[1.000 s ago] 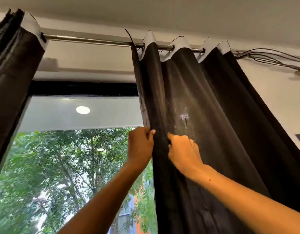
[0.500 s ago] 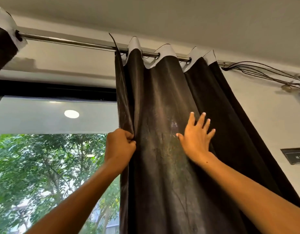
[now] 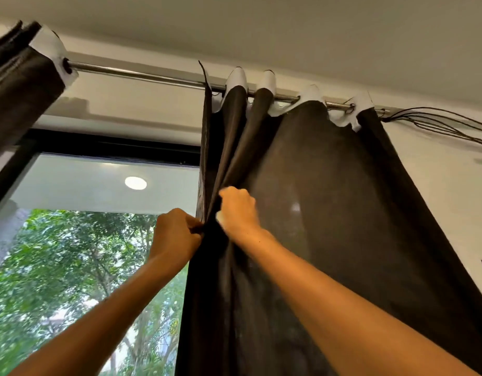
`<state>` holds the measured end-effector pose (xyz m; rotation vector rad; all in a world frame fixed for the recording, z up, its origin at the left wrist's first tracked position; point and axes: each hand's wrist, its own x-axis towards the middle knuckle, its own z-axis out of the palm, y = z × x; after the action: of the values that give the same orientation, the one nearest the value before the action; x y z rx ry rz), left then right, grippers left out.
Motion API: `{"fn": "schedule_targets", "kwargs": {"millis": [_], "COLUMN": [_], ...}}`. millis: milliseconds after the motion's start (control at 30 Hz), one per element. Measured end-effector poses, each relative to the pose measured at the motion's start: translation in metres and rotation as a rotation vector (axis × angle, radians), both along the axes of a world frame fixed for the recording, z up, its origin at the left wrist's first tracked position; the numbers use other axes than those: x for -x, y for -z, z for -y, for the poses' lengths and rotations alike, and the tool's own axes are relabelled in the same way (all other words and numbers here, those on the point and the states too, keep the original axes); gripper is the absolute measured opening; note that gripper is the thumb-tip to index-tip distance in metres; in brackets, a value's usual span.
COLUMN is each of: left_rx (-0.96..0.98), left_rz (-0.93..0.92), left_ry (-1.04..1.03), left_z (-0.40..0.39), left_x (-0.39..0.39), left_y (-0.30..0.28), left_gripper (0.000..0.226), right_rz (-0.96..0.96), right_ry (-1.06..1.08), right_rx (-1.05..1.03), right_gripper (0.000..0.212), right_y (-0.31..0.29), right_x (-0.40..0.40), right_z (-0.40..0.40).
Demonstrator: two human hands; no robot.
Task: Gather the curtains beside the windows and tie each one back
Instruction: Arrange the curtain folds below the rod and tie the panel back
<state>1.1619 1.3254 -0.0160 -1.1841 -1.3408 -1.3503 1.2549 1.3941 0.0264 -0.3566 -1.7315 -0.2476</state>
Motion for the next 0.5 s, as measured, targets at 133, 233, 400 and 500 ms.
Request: {"fn": "schedule_targets", "kwargs": {"millis": [133, 233, 400, 500], "left_rx": [0.001, 0.003, -0.041, -0.085], "left_rz": [0.015, 0.081, 0.094, 0.129], "left_ry": [0.000, 0.113, 0.328, 0.408], "left_z": [0.028, 0.035, 0.013, -0.006], "left_x": [0.007, 0.005, -0.018, -0.032], "left_y": [-0.001, 0.000, -0.018, -0.037], "left_gripper": [0.017, 0.022, 0.039, 0.033], "right_rz": [0.129, 0.201, 0.208, 0.028], "right_ry": [-0.171, -0.177, -0.126, -0.229], "right_rx": [-0.060, 0.013, 0.236, 0.337], "right_gripper": [0.019, 0.010, 0.018, 0.054], "right_y": [-0.006, -0.008, -0.018, -0.030], "right_x": [0.016, -0.005, -0.043, -0.070], "right_z": [0.038, 0.024, -0.005, -0.022]}}
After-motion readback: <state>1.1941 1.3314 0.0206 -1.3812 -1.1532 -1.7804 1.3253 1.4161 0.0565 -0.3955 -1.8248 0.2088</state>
